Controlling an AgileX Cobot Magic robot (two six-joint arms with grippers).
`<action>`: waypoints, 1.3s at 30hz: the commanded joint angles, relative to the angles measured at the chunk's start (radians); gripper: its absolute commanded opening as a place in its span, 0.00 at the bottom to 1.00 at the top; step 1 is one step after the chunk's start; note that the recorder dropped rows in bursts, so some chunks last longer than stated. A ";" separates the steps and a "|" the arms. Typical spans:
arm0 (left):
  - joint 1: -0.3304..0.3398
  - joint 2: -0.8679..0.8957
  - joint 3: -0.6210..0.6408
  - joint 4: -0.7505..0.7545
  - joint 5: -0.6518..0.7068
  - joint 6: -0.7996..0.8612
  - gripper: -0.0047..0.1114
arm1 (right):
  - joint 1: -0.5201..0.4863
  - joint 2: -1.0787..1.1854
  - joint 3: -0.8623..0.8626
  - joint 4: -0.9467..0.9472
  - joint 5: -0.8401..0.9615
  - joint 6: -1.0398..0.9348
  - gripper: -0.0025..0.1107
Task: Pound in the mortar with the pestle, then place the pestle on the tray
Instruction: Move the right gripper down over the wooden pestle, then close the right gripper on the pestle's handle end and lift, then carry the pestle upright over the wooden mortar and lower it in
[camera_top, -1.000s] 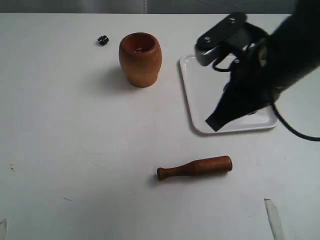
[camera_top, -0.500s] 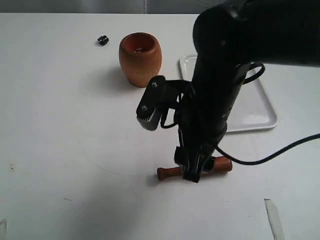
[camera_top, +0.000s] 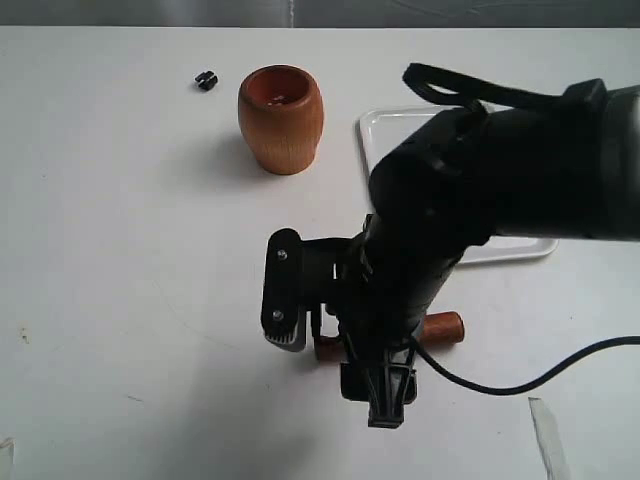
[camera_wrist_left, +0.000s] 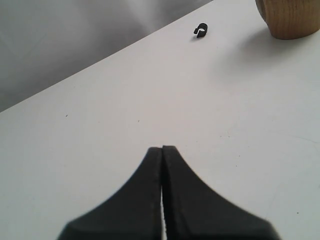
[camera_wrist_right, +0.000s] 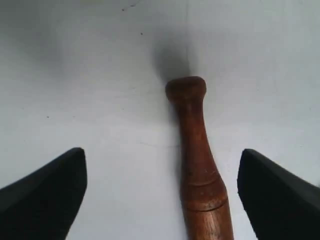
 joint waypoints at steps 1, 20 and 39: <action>-0.008 -0.001 0.001 -0.007 -0.003 -0.008 0.04 | 0.002 -0.002 0.010 -0.011 -0.080 0.000 0.68; -0.008 -0.001 0.001 -0.007 -0.003 -0.008 0.04 | 0.000 0.140 0.010 -0.172 -0.159 0.121 0.19; -0.008 -0.001 0.001 -0.007 -0.003 -0.008 0.04 | -0.067 -0.189 0.285 -0.108 -1.533 0.452 0.02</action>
